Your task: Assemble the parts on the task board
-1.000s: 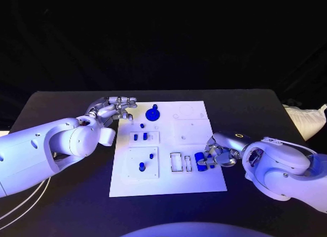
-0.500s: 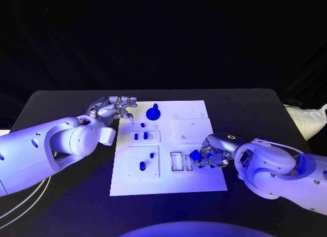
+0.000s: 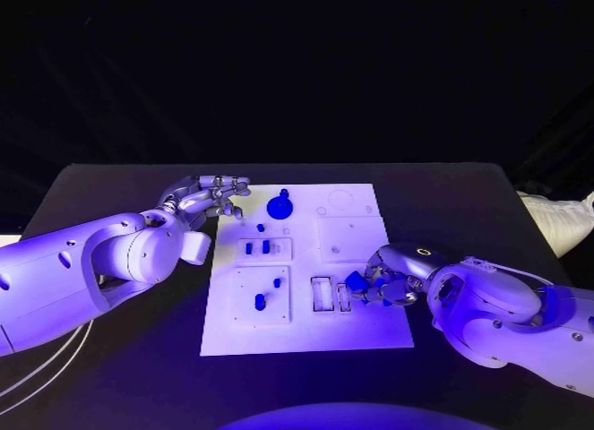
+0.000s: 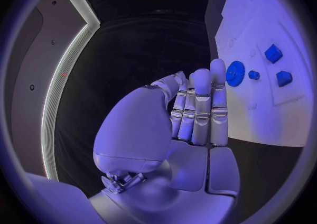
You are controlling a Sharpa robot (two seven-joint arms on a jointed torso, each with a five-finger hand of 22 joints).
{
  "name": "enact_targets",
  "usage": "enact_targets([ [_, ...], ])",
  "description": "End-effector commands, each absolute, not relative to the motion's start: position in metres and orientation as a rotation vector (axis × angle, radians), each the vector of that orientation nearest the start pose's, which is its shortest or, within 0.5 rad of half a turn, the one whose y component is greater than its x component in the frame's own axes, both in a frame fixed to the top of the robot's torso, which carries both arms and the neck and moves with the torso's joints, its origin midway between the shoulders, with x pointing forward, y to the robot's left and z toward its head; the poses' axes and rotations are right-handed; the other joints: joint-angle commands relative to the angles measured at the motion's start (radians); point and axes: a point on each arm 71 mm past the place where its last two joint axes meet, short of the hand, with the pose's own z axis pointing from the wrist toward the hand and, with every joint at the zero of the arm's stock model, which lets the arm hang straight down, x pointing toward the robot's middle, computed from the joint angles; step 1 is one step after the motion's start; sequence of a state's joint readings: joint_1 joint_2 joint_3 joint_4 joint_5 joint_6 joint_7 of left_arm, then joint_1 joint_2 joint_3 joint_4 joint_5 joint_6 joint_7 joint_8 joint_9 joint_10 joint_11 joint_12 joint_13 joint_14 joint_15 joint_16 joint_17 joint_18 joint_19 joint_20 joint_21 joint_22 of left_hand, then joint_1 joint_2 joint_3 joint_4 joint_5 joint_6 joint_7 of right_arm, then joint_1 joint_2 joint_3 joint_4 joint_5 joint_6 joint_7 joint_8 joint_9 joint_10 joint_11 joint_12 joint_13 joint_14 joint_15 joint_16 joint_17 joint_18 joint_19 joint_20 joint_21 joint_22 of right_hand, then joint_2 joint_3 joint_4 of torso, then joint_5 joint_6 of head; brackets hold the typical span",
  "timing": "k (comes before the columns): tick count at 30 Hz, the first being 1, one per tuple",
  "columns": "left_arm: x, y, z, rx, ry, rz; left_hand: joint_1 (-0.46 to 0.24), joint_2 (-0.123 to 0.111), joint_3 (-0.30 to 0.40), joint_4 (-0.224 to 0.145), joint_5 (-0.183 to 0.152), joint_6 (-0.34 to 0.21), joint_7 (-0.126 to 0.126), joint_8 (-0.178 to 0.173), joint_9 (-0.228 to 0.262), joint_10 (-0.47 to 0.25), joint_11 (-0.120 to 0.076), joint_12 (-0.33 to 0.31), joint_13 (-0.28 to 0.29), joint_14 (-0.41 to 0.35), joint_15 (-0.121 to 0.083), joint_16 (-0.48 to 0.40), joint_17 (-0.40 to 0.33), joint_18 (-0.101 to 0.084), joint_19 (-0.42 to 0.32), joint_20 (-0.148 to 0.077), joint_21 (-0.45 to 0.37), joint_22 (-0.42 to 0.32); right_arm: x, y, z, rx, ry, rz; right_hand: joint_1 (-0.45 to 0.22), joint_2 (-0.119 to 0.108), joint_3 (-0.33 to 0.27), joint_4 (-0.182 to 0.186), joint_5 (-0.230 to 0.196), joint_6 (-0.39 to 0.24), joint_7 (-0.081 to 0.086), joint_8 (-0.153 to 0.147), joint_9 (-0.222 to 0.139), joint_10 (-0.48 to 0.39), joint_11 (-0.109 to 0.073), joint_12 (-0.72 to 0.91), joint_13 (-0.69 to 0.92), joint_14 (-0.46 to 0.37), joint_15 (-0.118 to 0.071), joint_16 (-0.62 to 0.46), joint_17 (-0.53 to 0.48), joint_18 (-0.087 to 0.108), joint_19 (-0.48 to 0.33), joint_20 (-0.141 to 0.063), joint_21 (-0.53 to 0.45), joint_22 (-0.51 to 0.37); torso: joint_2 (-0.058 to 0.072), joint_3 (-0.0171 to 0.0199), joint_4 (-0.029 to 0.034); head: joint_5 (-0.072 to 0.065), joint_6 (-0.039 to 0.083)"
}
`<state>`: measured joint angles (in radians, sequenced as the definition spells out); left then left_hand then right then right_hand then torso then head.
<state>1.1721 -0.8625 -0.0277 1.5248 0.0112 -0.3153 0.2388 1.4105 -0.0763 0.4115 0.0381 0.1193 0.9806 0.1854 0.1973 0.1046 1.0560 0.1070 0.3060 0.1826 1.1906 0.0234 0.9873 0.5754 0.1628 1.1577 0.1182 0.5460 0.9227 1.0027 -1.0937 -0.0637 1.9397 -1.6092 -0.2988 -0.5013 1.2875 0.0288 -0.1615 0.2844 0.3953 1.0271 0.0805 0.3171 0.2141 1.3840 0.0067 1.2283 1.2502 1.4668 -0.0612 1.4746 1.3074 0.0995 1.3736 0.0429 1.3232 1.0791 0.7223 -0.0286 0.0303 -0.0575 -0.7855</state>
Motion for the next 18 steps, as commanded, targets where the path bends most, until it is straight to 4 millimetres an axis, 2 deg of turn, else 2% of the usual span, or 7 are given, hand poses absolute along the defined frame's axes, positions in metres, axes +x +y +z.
enact_targets([
  [1, 0.485, 0.216, -0.198, -1.241, 1.556, -1.463, 0.000, 0.008, -0.004, 0.001, 0.006, -0.007, 0.000, 0.004, 0.001, -0.008, 0.002, 0.003, 0.002, -0.008, 0.002, -0.003, -0.001, 0.019, 0.003, 0.006, -0.005, -0.001, 0.362, -0.218, -0.231, 0.084, 1.877, 0.505, 0.019, 0.008, 0.002, 0.001, 0.013, 0.006, -0.001, 0.008, 0.011, 0.012, -0.006, -0.004, -0.005, 0.076, -0.006, 0.003, 0.105, -0.007, 0.004, -0.003, 0.005, 0.001, 0.000, -0.0002, 0.0006, -0.002, 0.003],
  [7, 0.485, 0.216, -0.198, -1.242, 1.559, -1.464, 0.000, 0.008, -0.004, 0.001, 0.006, -0.007, 0.000, 0.004, 0.001, -0.008, 0.002, 0.003, 0.002, -0.008, 0.002, -0.003, -0.001, 0.019, 0.003, 0.006, -0.005, -0.001, 0.362, -0.218, -0.224, 0.229, 1.911, 0.578, 0.009, 0.010, -0.009, 0.005, 0.037, 0.001, 0.001, 0.004, 0.018, 0.008, -0.005, -0.014, -0.009, 0.075, -0.006, 0.001, 0.102, -0.007, 0.004, -0.004, 0.006, 0.002, 0.002, 0.0011, 0.0007, -0.003, 0.007],
  [10, 0.485, 0.215, -0.199, -1.242, 1.563, -1.466, 0.000, 0.008, -0.004, 0.001, 0.006, -0.008, 0.000, 0.005, 0.001, -0.009, 0.002, 0.004, 0.002, -0.008, 0.002, -0.003, -0.002, 0.019, 0.003, 0.007, -0.005, -0.002, 0.362, -0.216, -0.224, 0.281, 1.941, 0.603, 0.008, 0.014, -0.013, 0.004, 0.065, -0.005, 0.002, -0.001, 0.022, 0.002, -0.004, -0.027, -0.016, 0.075, -0.005, 0.001, 0.102, -0.007, 0.004, -0.003, 0.006, 0.003, 0.001, -0.0004, 0.0014, -0.005, 0.008],
  [15, 0.485, 0.214, -0.199, -1.242, 1.567, -1.468, 0.001, 0.008, -0.004, 0.000, 0.006, -0.009, 0.000, 0.005, 0.001, -0.009, 0.002, 0.004, 0.002, -0.009, 0.002, -0.004, -0.004, 0.019, 0.003, 0.007, -0.005, -0.002, 0.362, -0.208, -0.226, 0.295, 1.986, 0.622, 0.004, 0.014, -0.017, 0.005, 0.074, -0.007, 0.003, -0.003, 0.025, -0.003, -0.003, -0.039, -0.024, 0.074, -0.005, 0.001, 0.100, -0.007, 0.003, -0.002, 0.006, 0.003, 0.001, 0.0000, 0.0000, 0.003, 0.005],
  [18, 0.485, 0.213, -0.199, -1.242, 1.569, -1.471, 0.001, 0.008, -0.004, 0.000, 0.006, -0.009, 0.000, 0.005, 0.001, -0.009, 0.002, 0.004, 0.002, -0.009, 0.002, -0.004, -0.004, 0.019, 0.003, 0.007, -0.005, -0.002, 0.362, -0.201, -0.229, 0.293, 2.016, 0.635, -0.005, 0.014, -0.023, 0.007, 0.076, -0.007, 0.004, -0.004, 0.028, -0.005, -0.002, -0.044, -0.027, 0.074, -0.004, 0.000, 0.100, -0.007, 0.003, -0.002, 0.006, 0.003, 0.001, -0.0021, 0.0016, 0.002, 0.007],
])
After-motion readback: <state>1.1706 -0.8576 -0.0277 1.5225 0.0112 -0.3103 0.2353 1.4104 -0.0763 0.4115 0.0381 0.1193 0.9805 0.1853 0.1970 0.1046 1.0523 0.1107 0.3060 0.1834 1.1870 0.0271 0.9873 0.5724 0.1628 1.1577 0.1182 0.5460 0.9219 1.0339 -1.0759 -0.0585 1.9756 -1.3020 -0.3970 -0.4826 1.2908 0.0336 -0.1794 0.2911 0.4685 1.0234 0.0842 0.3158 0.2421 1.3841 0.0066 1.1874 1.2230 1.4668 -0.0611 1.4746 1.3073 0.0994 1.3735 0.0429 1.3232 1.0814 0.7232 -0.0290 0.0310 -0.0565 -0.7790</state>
